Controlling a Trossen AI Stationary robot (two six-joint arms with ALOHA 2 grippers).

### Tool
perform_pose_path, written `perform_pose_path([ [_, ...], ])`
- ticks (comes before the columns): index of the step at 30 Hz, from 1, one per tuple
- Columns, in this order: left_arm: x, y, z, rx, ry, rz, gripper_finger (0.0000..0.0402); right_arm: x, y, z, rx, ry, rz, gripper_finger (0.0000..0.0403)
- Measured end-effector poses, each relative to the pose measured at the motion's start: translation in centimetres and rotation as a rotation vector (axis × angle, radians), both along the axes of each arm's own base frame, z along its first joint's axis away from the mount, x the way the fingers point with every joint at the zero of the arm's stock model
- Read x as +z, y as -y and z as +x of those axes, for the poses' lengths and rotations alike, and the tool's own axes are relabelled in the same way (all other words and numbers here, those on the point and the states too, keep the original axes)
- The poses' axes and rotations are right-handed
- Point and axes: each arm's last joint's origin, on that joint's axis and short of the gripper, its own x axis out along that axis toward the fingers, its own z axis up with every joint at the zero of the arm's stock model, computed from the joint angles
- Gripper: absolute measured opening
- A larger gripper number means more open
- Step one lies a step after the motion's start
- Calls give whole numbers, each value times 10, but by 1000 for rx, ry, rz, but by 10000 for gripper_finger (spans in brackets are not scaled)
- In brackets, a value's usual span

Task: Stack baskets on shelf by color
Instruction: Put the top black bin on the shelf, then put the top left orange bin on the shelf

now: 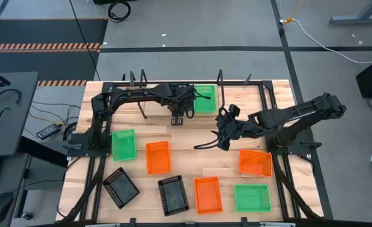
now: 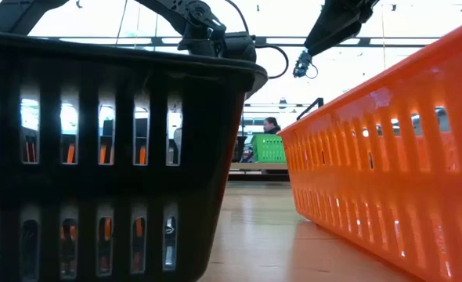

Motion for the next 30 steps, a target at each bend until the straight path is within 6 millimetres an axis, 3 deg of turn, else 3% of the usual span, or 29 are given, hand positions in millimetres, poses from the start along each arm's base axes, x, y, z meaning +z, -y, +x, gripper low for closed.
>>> perform_pose_path([
  [18, -1, 3, -3, 12, -42, -6, 74, 0, 0, 0, 6, -2, 6, 254],
  [24, 12, 2, -7, 37, -15, 52, 104, 0, 0, 0, 7, -2, 4, 254],
  [30, 41, 7, -8, 40, 71, 44, 135, 0, 0, 0, 10, -5, 2, 254],
])
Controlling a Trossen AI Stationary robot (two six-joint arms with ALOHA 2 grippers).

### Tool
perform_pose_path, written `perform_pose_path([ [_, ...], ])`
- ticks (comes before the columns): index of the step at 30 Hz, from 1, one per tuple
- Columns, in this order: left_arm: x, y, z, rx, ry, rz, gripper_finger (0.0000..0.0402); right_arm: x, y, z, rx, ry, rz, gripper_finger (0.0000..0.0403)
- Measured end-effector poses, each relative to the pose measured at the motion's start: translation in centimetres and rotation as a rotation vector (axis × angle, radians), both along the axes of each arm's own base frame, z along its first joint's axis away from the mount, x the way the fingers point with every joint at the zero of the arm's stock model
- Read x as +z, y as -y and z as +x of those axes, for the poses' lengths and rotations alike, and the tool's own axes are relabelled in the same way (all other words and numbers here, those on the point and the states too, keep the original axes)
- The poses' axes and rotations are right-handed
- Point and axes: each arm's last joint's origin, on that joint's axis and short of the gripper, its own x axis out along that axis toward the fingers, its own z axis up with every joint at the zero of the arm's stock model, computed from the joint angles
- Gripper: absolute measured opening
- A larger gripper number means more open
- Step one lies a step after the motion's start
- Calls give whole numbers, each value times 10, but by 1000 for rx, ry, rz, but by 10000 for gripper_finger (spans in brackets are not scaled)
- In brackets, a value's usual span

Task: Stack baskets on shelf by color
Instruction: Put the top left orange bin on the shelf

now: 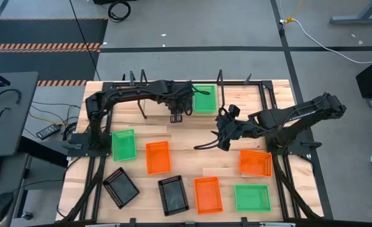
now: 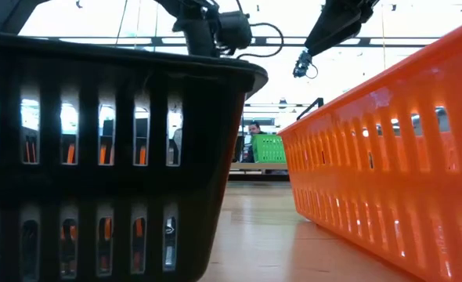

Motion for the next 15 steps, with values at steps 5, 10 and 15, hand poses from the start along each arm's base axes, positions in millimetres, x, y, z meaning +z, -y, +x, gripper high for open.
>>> perform_pose_path([
  [5, 19, 19, -6, 40, -18, -90, 149, 0, 0, 0, 6, -2, 5, 254],
  [10, 29, 63, -19, 25, -133, -186, 148, -1, 0, -1, 8, -11, 6, 254],
  [15, 25, 112, -27, 6, -201, -210, 143, -1, -1, -1, 8, -15, 12, 254],
])
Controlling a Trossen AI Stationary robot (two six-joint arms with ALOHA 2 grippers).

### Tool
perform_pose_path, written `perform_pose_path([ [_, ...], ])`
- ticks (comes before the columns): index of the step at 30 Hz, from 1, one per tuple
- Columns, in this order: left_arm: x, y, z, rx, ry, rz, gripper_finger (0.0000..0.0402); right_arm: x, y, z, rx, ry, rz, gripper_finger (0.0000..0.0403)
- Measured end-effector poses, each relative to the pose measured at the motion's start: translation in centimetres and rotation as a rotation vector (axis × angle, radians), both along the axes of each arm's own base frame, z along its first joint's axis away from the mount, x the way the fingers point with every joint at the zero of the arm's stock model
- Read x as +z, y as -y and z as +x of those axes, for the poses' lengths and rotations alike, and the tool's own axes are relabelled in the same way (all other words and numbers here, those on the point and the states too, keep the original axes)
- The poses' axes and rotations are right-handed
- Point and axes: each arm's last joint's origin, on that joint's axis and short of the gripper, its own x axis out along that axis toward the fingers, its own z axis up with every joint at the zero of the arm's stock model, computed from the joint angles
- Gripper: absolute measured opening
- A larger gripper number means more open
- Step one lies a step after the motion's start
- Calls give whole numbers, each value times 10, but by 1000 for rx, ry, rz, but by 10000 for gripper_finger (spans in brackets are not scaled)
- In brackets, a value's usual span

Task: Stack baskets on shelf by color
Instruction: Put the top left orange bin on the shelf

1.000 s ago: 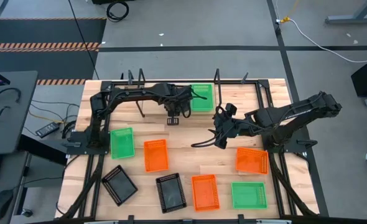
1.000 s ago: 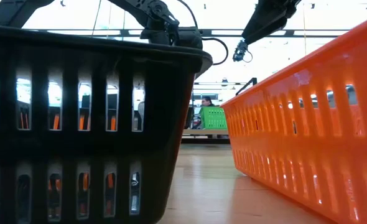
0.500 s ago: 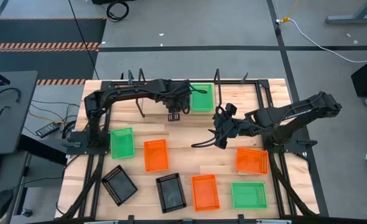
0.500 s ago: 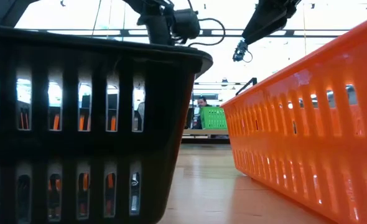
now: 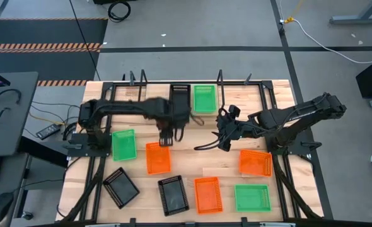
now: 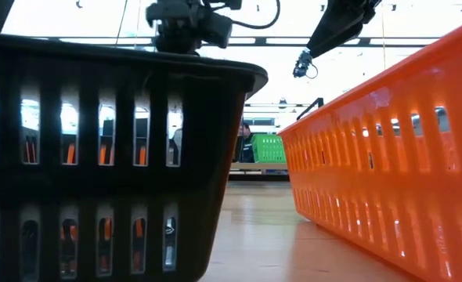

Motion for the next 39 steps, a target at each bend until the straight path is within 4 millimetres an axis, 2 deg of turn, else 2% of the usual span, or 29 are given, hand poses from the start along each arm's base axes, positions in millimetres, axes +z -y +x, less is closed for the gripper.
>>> perform_pose_path([
  [5, -19, 45, -3, -64, -21, -37, 148, 0, -4, -1, 6, 6, 12, 254],
  [9, -36, 62, -8, -80, -50, -23, 150, 0, -9, -2, 20, 10, 18, 254],
  [13, -47, 61, -14, -21, -87, -5, 145, 0, -13, -2, 19, 21, 35, 254],
  [18, -50, 61, -24, -14, -96, 37, 135, 1, -17, -3, 30, 31, 44, 254],
  [21, -54, 47, -32, 1, -81, 92, 131, 1, -18, -2, 30, 44, 49, 254],
  [26, -71, 22, -45, 67, -14, -52, 128, 1, -21, -3, 33, 49, 61, 254],
  [31, -90, 9, -62, 119, -82, -57, 128, 1, -24, -4, 45, 47, 59, 254],
  [39, -94, 13, -55, 70, 1, -60, 122, 2, -22, -3, 38, 48, 48, 254],
])
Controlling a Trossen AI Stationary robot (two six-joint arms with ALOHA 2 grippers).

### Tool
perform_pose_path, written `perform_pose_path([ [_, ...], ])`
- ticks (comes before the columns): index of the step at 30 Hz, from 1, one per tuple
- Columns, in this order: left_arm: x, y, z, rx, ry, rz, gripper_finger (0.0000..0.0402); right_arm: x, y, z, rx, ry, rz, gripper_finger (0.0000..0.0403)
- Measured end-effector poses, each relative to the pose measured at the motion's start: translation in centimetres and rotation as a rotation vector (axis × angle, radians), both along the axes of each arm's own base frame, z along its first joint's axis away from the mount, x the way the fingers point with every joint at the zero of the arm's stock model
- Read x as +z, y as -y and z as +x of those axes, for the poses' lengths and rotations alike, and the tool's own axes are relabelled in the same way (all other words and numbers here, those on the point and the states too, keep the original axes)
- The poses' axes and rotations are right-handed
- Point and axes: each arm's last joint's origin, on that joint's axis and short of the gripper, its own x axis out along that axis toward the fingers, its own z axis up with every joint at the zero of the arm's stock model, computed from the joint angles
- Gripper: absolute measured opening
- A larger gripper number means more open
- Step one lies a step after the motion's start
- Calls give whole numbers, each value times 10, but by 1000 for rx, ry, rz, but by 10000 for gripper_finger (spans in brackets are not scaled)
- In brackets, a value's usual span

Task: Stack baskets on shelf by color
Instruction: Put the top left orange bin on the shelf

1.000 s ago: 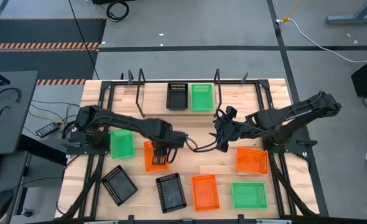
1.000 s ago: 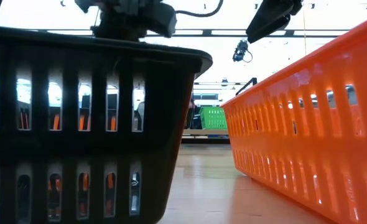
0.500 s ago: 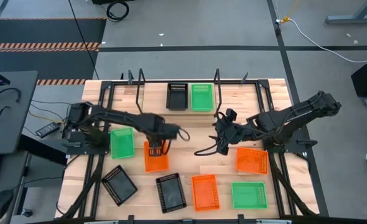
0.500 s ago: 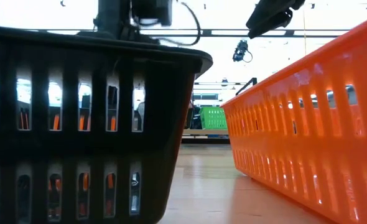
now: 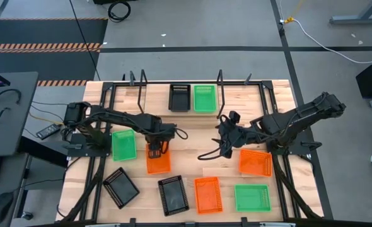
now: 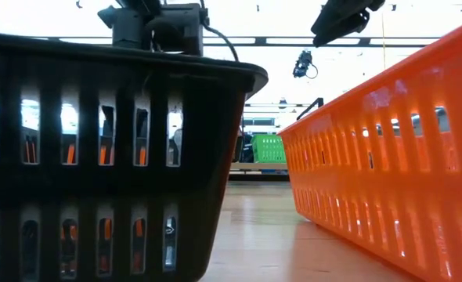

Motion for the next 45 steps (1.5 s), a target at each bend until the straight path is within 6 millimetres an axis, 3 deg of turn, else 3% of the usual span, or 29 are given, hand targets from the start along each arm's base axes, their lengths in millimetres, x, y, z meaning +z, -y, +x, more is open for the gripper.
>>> perform_pose_path([
  [5, 0, -4, 2, 4, 22, 6, 99, 0, 0, 0, 0, 1, 0, 254],
  [11, 0, -11, 2, 11, 20, 7, 14, 0, 0, 0, 0, 2, 0, 254],
  [19, 4, -17, 1, -5, 2, -36, 12, 0, 0, 0, 4, 0, -4, 254],
  [27, 41, -32, 11, -52, 21, -1, 11, 0, 0, 0, 5, -1, -5, 254],
  [33, 59, -60, 7, -77, -2, 51, 10, 0, 0, 0, 6, -3, -6, 254],
  [45, 60, -113, -8, -53, -21, 96, 9, 0, 0, 0, 13, -7, -14, 254],
])
